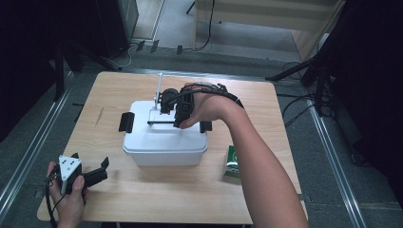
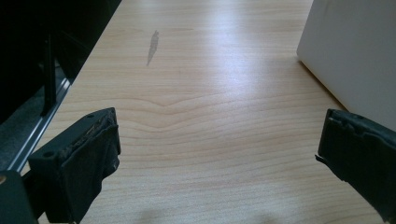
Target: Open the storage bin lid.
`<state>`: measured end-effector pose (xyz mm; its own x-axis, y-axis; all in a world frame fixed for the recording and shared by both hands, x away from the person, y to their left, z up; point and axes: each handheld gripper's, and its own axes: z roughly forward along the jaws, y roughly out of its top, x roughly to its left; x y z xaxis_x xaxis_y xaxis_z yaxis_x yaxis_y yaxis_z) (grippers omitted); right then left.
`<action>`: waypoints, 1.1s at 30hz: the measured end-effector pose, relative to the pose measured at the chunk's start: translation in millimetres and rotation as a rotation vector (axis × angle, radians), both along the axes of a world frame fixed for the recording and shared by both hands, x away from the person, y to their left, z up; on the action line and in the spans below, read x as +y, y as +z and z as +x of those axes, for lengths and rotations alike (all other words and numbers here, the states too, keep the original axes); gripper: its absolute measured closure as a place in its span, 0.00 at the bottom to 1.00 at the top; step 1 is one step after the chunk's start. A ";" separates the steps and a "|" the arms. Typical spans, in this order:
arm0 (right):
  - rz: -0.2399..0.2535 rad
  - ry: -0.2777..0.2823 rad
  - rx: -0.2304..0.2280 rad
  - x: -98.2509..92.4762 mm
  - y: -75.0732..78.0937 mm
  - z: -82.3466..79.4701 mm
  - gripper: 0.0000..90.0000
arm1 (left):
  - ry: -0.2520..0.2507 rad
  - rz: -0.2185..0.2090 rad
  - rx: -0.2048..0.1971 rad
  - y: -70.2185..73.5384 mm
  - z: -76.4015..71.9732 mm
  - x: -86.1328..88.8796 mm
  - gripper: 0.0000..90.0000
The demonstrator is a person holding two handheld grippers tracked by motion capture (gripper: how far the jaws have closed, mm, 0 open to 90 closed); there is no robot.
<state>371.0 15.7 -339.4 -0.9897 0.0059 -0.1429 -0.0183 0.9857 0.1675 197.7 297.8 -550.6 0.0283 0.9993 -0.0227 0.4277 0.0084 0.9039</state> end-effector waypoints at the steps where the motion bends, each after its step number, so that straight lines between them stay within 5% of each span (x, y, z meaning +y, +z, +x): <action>1: -0.001 0.003 -0.003 1.4 -0.5 0.3 0.79 | 0.000 0.000 0.000 0.0 0.0 0.0 0.00; 23: -0.022 0.079 -0.058 27.5 -3.0 1.9 0.91 | -0.006 0.012 0.003 0.0 0.2 -0.9 0.00; 33: -0.028 0.054 -0.053 29.1 -2.3 2.3 0.94 | -0.007 0.014 0.005 0.2 0.1 -1.1 0.00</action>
<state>373.3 44.8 -341.6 -0.9796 -0.0520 -0.1941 -0.0795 0.9874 0.1368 197.8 296.7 -550.4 0.0356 0.9993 -0.0087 0.4324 -0.0075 0.9017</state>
